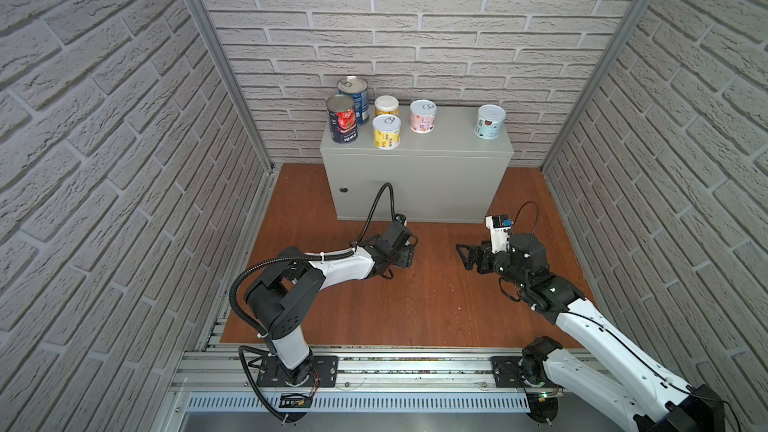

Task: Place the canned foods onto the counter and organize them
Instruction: 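Lower the left gripper over the silver can and close it around the can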

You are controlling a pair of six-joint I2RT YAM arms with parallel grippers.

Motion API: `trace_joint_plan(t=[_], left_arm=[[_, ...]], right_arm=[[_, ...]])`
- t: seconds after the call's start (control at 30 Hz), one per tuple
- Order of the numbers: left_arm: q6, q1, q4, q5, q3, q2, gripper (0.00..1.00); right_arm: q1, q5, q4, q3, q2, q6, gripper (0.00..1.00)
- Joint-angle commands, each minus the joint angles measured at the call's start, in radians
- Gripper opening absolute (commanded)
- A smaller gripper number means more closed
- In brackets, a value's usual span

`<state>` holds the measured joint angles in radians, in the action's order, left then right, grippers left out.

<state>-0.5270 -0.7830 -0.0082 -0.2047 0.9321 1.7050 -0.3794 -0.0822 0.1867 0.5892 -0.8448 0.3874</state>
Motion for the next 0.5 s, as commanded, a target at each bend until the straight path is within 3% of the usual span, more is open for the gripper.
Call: trace_joint_plan(t=[0.0,0.47], left_arm=[[0.009,-0.002,0.015,-0.009,0.023,0.014,0.64],[-0.041,0.006,-0.073,0.062,0.065,-0.1,0.61]], right_arm=[[0.0,-0.032,-0.042,-0.005,-0.003,0.007,0.95],[-0.027,-0.214,-0.164,-0.022,-0.057,-0.03,0.95]])
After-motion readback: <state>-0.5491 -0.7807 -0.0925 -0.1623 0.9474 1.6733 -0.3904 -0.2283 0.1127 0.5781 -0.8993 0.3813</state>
